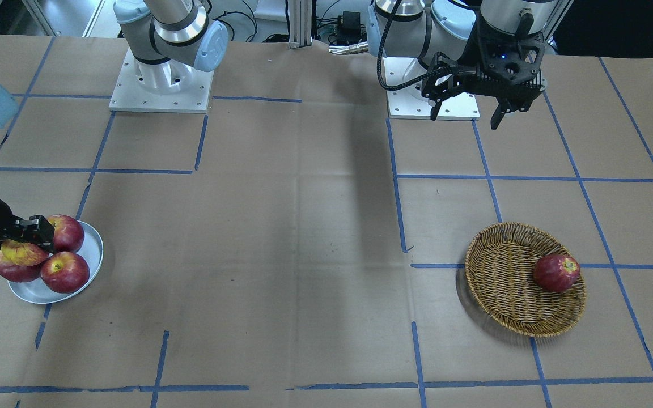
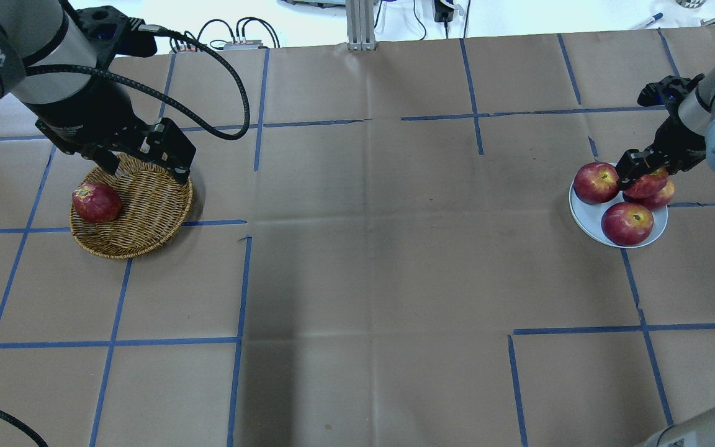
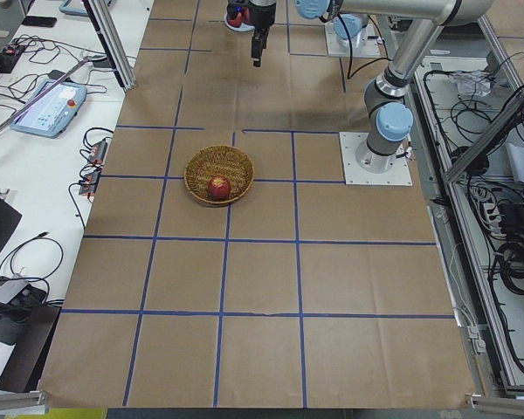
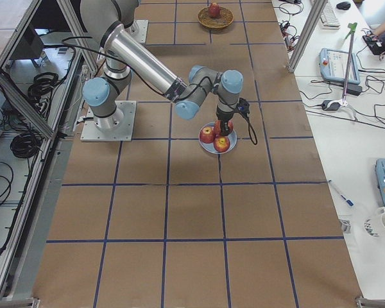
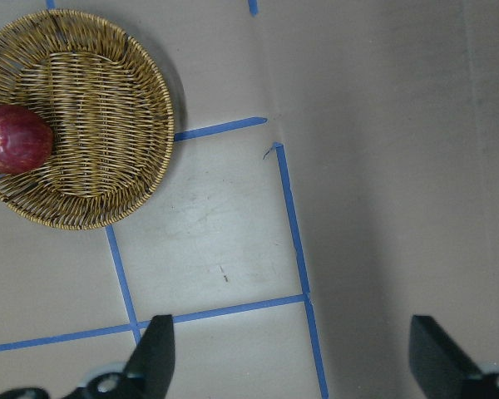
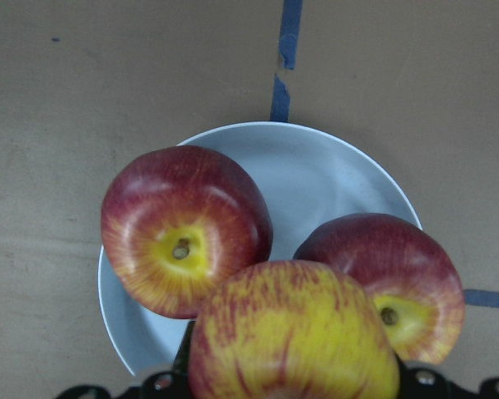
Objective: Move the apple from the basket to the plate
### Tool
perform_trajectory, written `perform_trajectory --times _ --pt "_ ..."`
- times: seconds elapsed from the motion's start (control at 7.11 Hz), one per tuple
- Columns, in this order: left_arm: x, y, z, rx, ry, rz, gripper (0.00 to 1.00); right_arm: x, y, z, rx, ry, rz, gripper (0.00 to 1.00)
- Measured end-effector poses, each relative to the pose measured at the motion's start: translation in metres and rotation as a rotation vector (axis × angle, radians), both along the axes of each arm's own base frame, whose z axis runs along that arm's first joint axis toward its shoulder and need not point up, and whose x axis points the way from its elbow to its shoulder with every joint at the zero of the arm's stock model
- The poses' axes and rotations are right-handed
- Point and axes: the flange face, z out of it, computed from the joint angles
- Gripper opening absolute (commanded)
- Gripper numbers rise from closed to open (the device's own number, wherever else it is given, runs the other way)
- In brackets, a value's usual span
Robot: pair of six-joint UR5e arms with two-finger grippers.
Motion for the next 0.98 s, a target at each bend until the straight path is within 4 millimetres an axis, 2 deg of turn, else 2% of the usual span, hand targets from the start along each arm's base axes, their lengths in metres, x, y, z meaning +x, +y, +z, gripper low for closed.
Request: perform_trajectory --times 0.28,0.42,0.56,0.84,0.98 --pt "0.000 0.000 0.000 0.000 0.000 0.000 0.99 0.002 -0.001 0.009 -0.011 0.005 0.005 1.00" --pt "0.000 0.000 0.000 0.000 0.000 0.000 0.99 0.008 -0.001 0.020 -0.023 0.010 0.015 1.00" --pt "0.000 0.000 0.000 0.000 0.000 0.000 0.99 0.019 -0.001 0.038 -0.032 0.014 0.030 1.00" --pt "0.000 0.000 0.000 0.000 0.001 0.000 0.99 0.052 0.000 0.099 -0.023 0.009 0.049 1.00" --pt "0.000 0.000 0.000 0.000 0.000 0.000 0.99 0.075 0.003 0.128 -0.002 0.000 0.047 1.00"
